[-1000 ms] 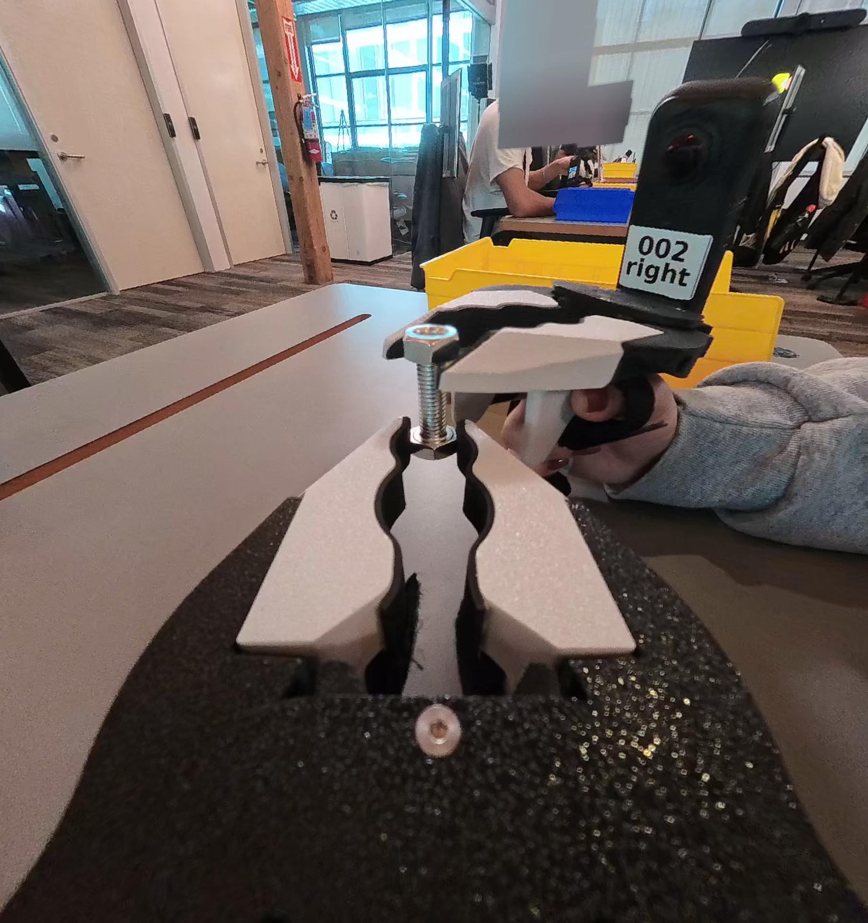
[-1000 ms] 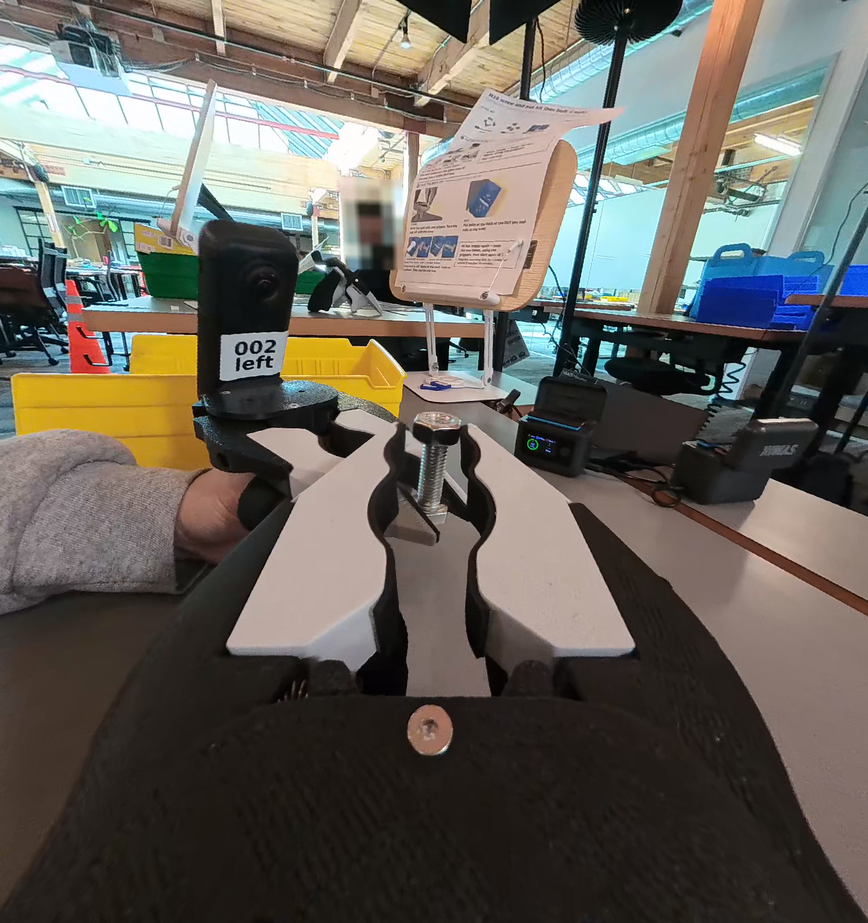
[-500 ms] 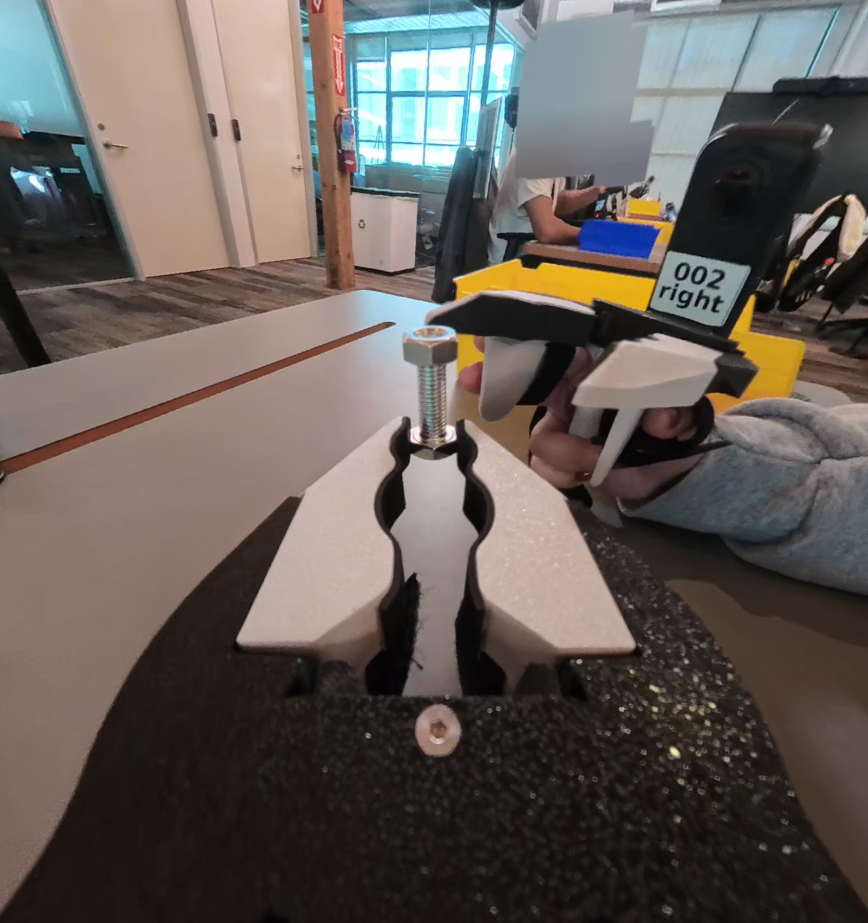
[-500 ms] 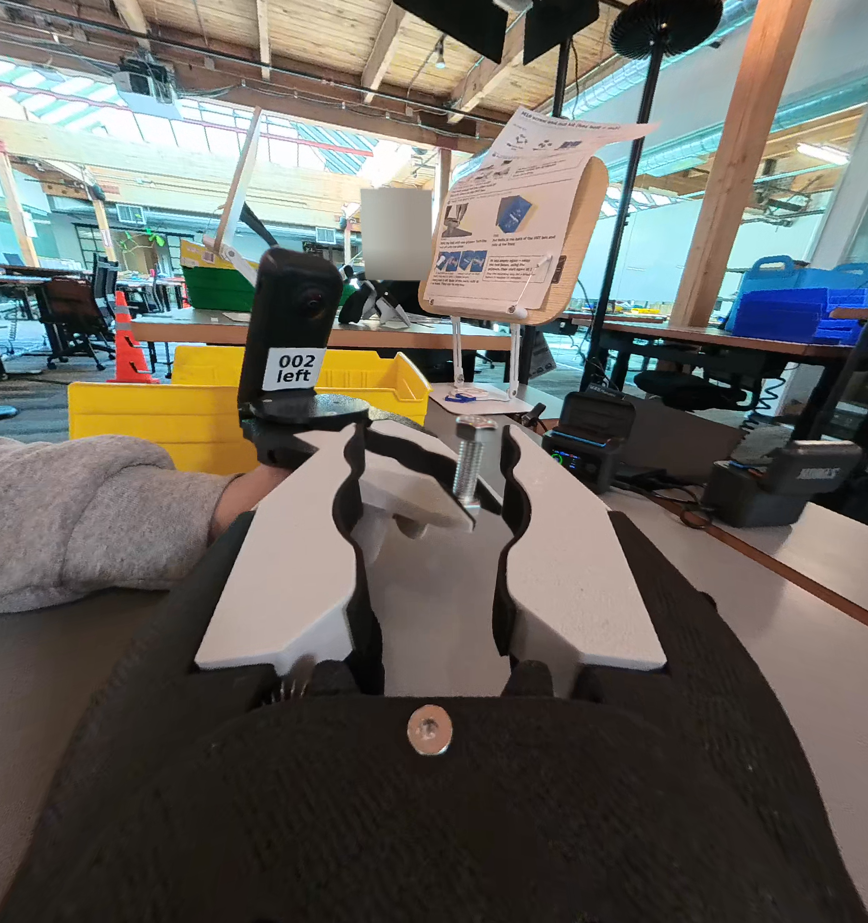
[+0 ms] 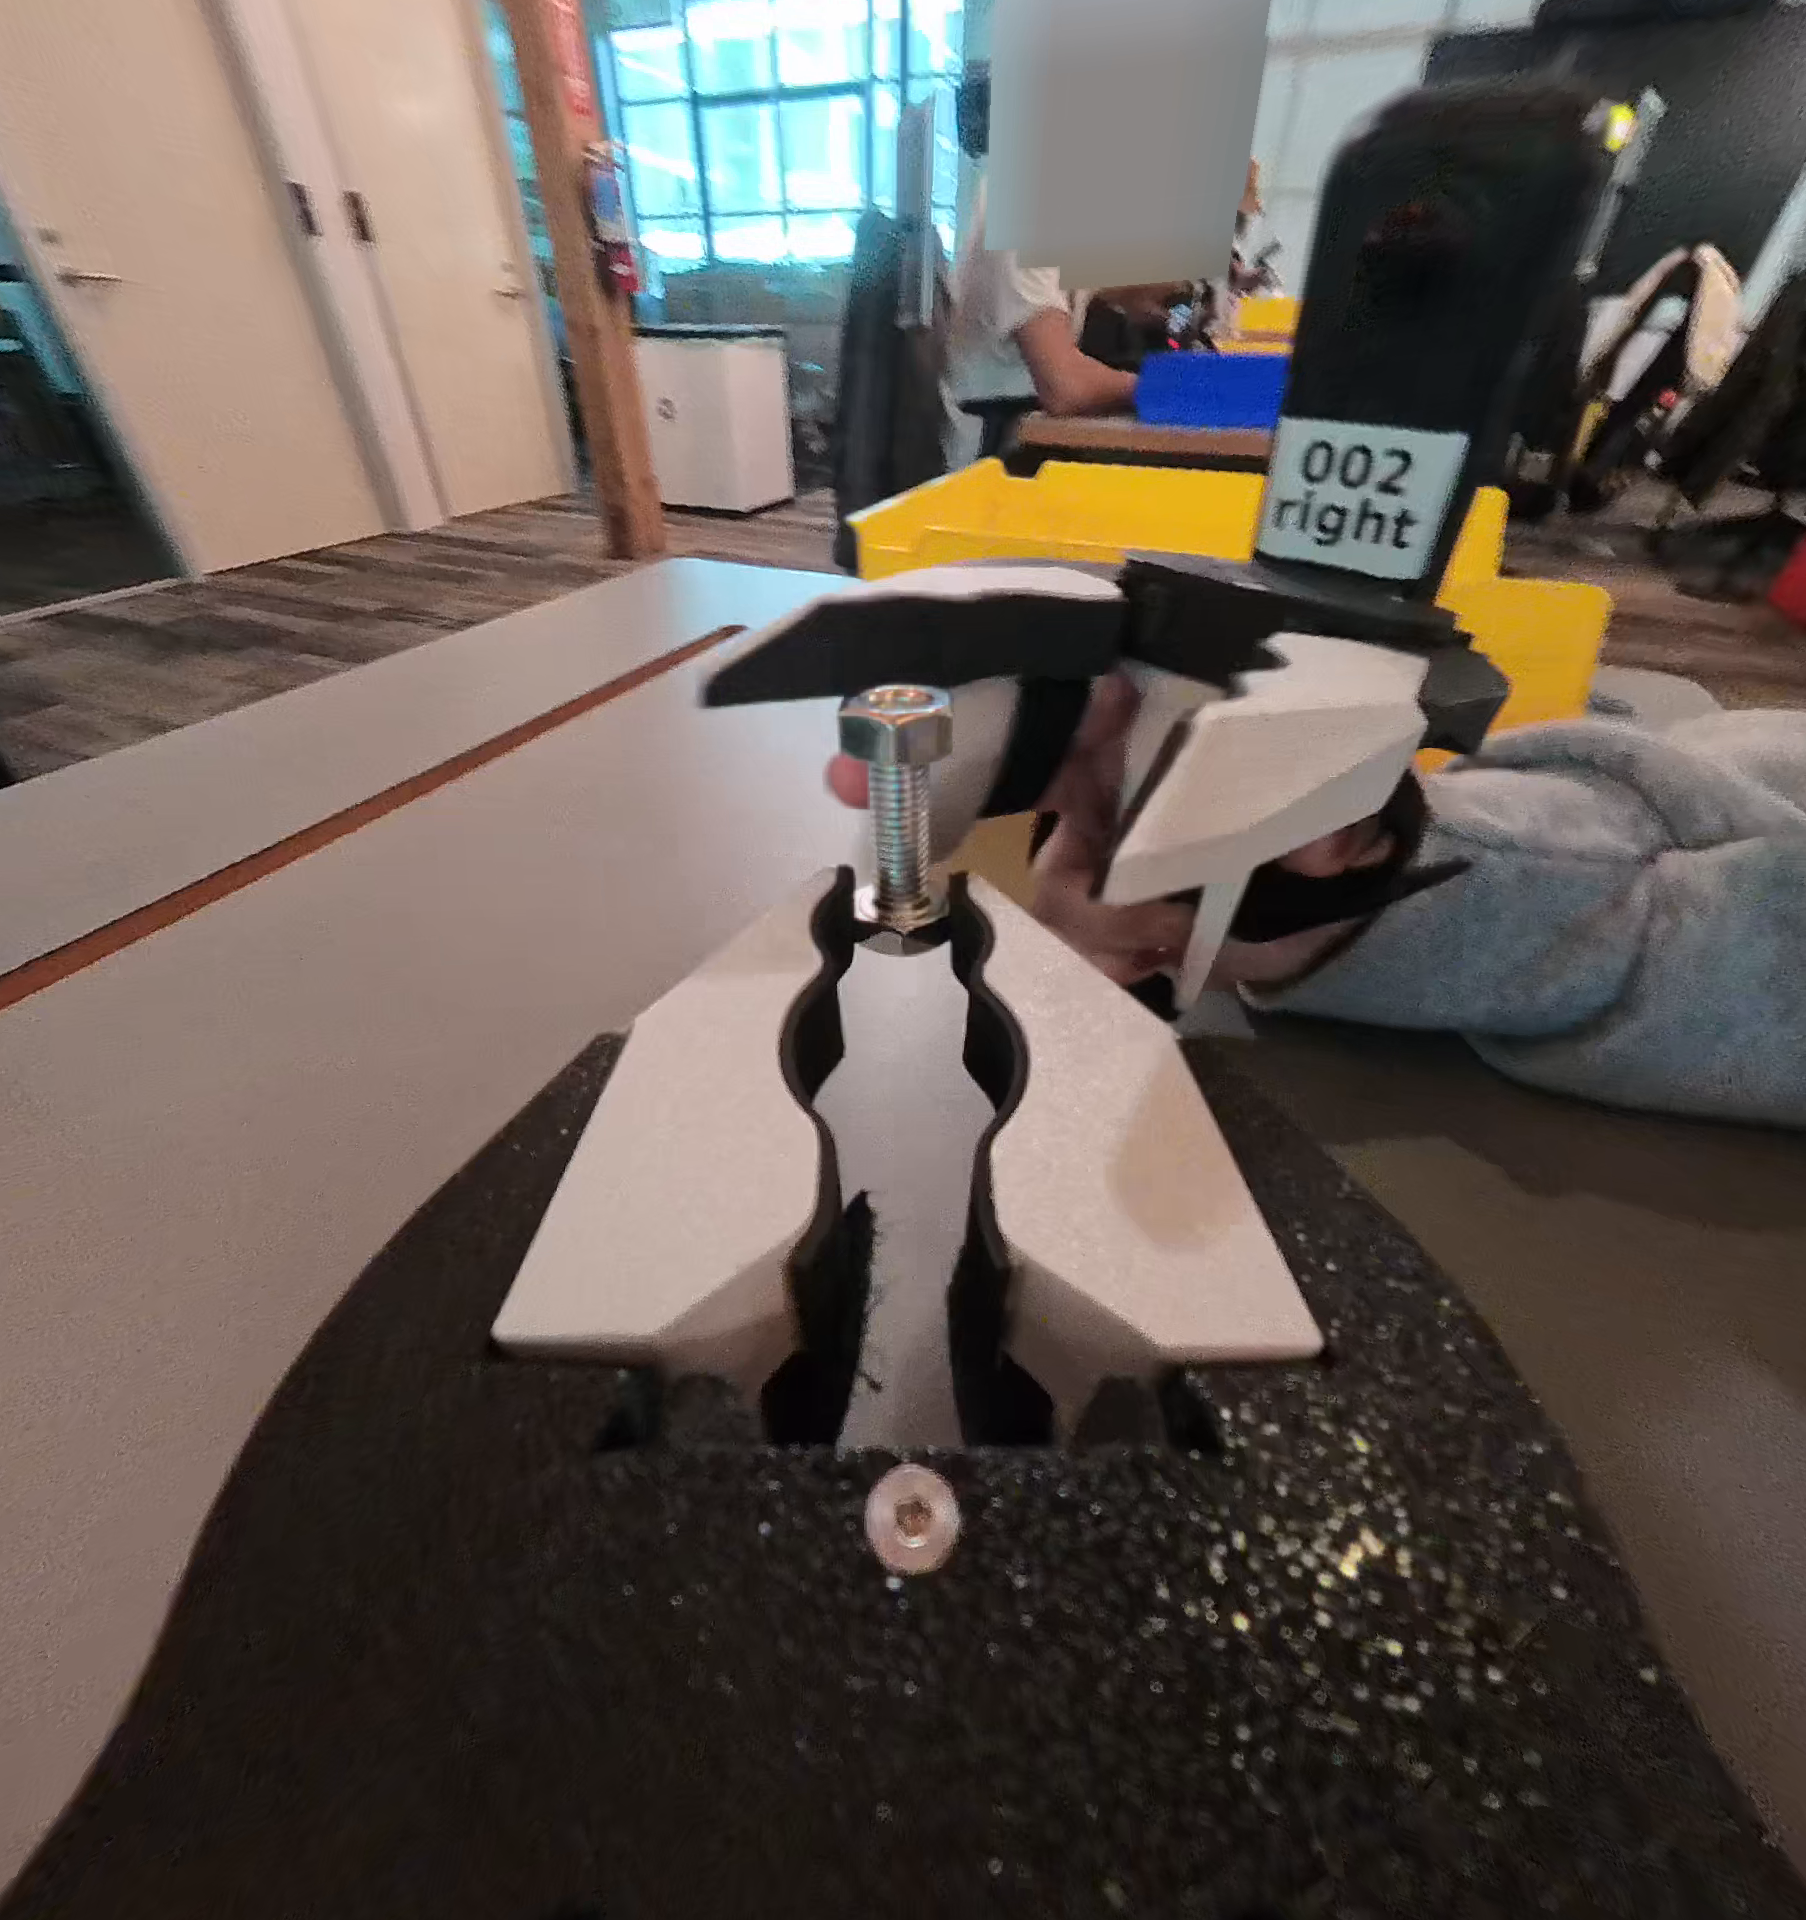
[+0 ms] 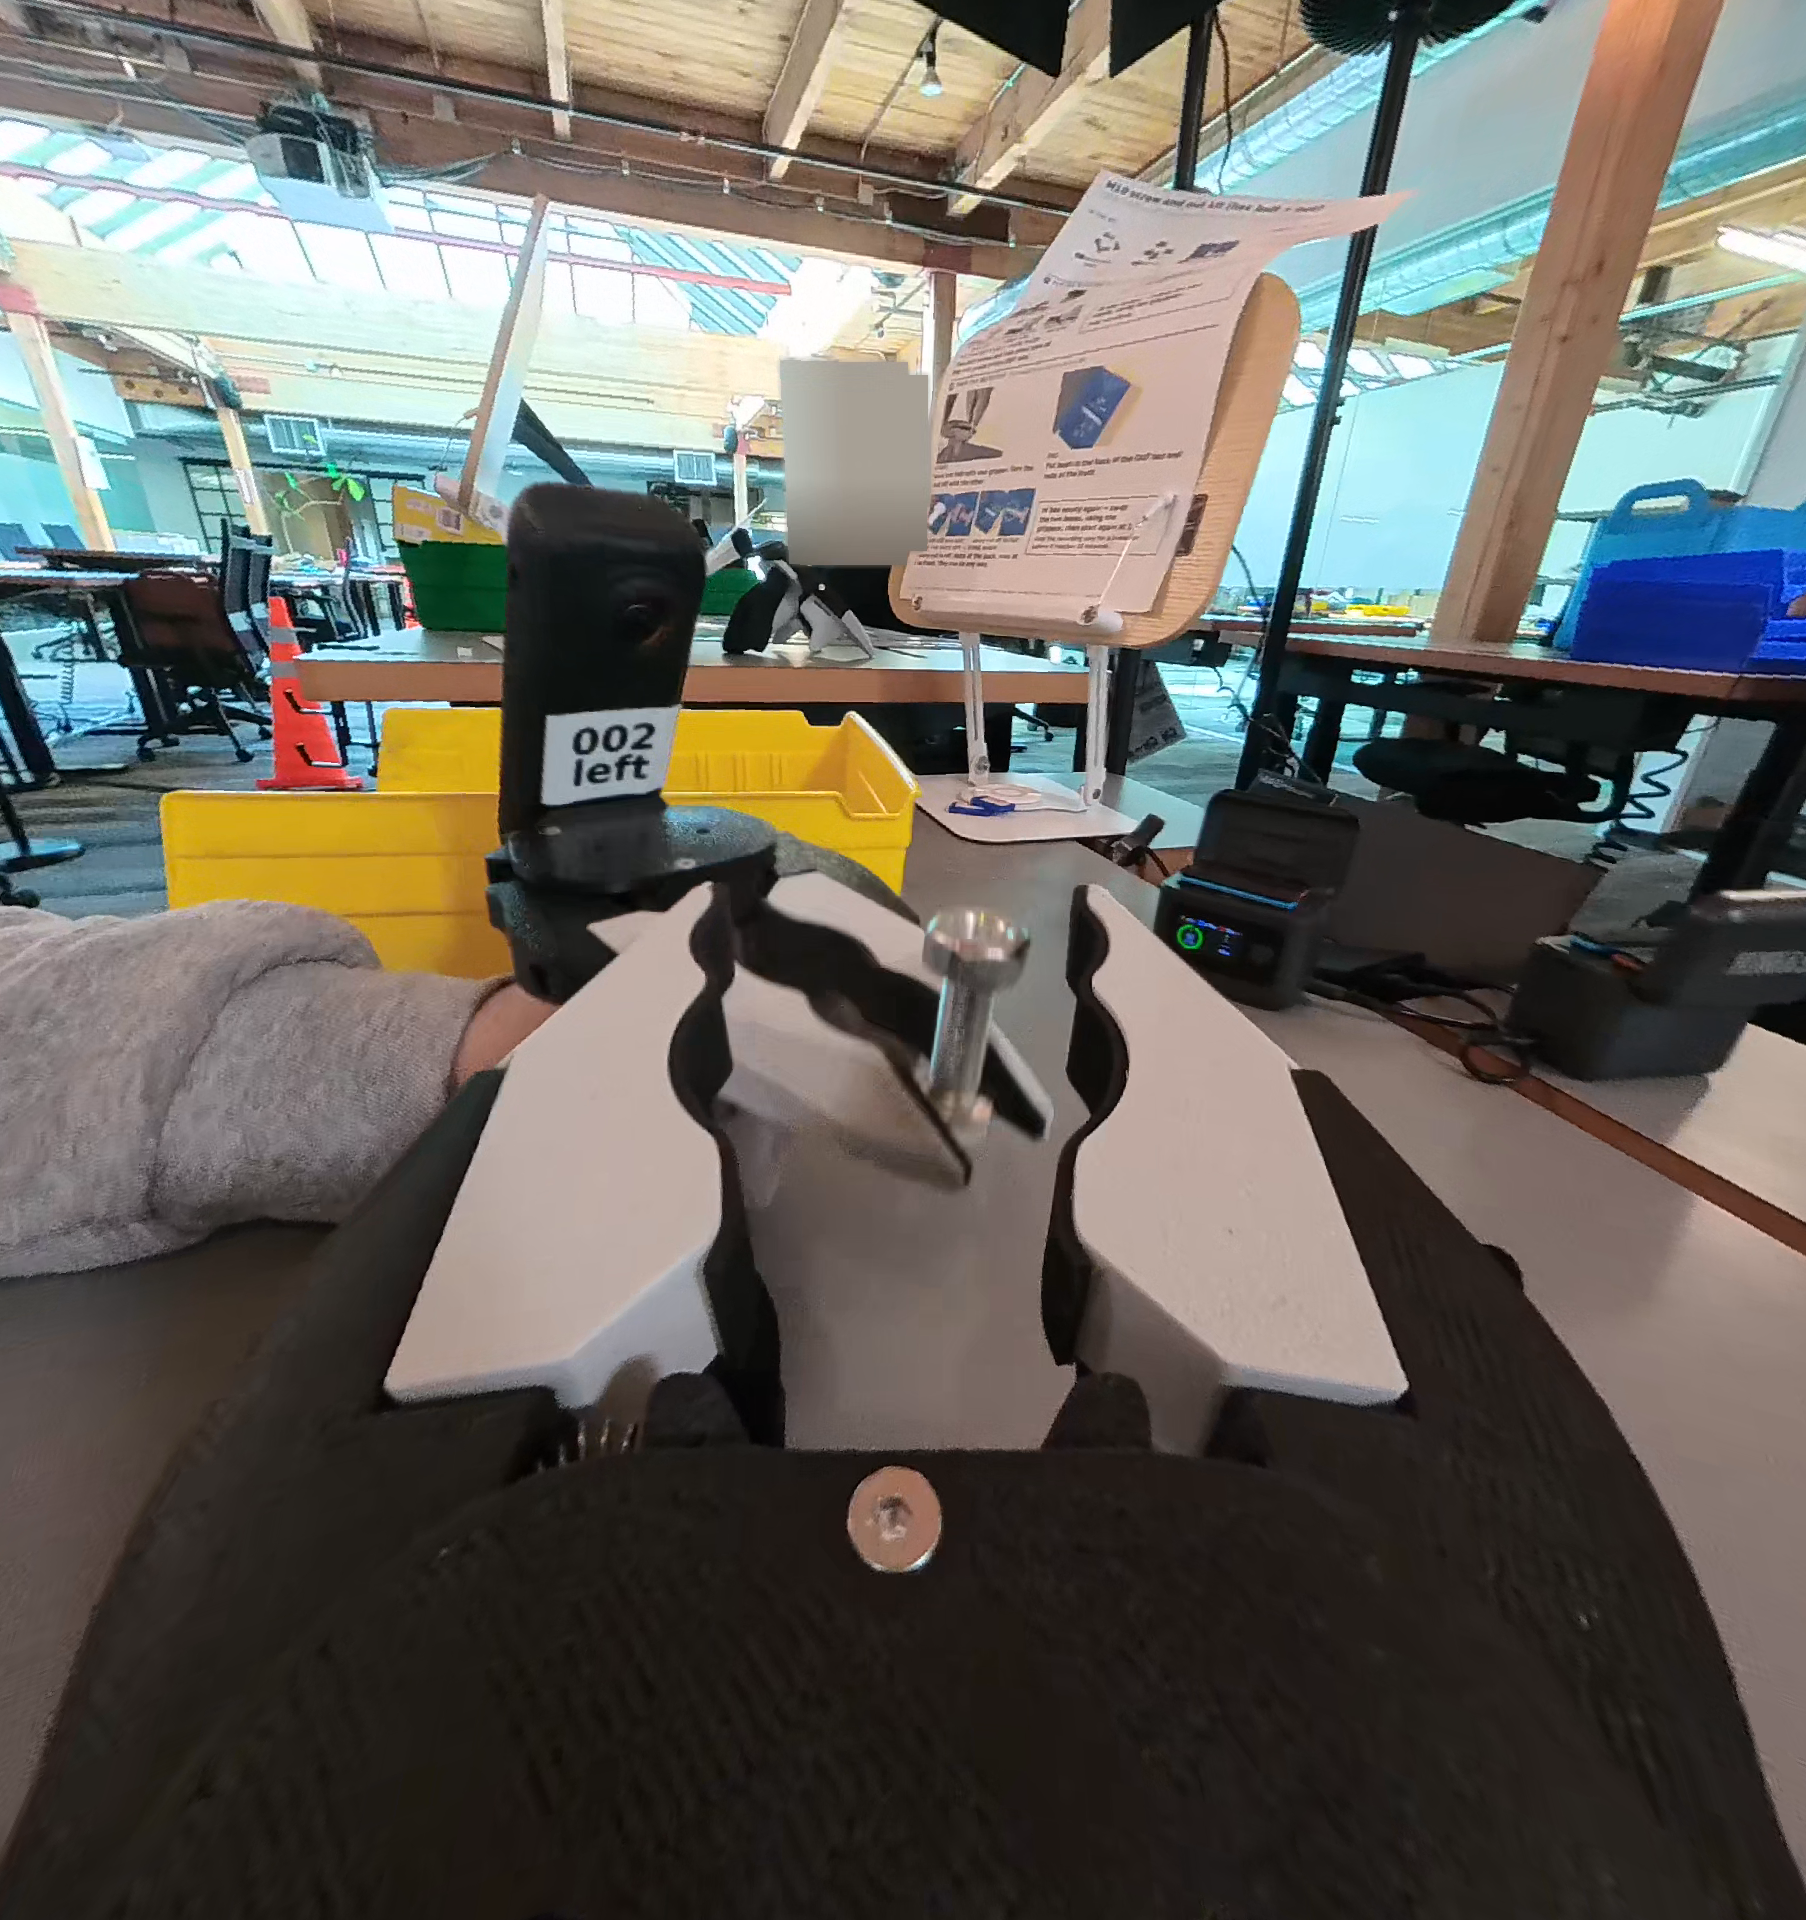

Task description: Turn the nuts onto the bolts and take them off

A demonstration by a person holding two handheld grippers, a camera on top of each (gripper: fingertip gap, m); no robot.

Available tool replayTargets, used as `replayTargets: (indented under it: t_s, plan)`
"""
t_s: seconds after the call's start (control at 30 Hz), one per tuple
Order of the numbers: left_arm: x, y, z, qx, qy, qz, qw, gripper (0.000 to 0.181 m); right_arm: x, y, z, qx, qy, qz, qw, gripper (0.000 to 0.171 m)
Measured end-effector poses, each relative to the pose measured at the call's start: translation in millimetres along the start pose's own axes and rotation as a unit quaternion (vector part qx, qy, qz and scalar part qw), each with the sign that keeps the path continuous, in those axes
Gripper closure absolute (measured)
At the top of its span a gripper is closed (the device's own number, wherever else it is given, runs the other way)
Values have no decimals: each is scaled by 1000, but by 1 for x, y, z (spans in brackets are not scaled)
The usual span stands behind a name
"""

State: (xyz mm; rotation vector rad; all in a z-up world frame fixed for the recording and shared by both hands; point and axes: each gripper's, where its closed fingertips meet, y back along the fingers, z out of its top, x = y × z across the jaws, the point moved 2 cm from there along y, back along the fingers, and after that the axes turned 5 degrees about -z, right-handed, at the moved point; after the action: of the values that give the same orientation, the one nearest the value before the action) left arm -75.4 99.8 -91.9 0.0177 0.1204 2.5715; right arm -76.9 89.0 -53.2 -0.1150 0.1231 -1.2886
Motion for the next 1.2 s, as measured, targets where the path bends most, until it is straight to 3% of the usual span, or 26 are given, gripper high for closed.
replayTargets:
  t_s: [0.1, 0.2, 0.27, 0.43, 0.6, 0.7, 0.87, 1.0, 1.07, 1.2]
  plan:
    - [3, -1, -1, 3, 3, 16, 1000, 165, 5, -1, -3, 9, 4, 11, 1000, 105]
    - [37, 22, 5, -36, 41, 118, 992, 165, 0, 4, 0, 4, -4, 9, 1000, 110]
    - [36, 25, 7, -51, 55, 94, 993, 165, -5, 5, 1, -2, -16, 1, 1000, 109]
    - [-9, -9, -5, 24, -5, -10, 1000, 165, 5, -1, -4, 10, -21, 27, 999, 98]
    - [40, 21, -1, -14, 56, 129, 990, 165, 4, 6, -2, 9, -24, 40, 999, 110]
    - [37, 23, 4, -40, 76, 81, 993, 165, -3, 7, -3, 12, -36, 28, 999, 107]
    - [-13, -8, -6, 26, 38, -57, 997, 165, 6, 1, -8, 25, -36, 48, 998, 95]
    - [14, 4, -4, 9, 58, 26, 998, 165, 8, 2, -8, 27, -39, 54, 997, 90]
    - [37, 21, -2, -15, 91, 74, 993, 165, 4, 8, -5, 21, -47, 59, 997, 105]
    - [18, 16, 0, -5, 65, -4, 998, 165, 0, 7, -7, 22, -55, 52, 997, 102]
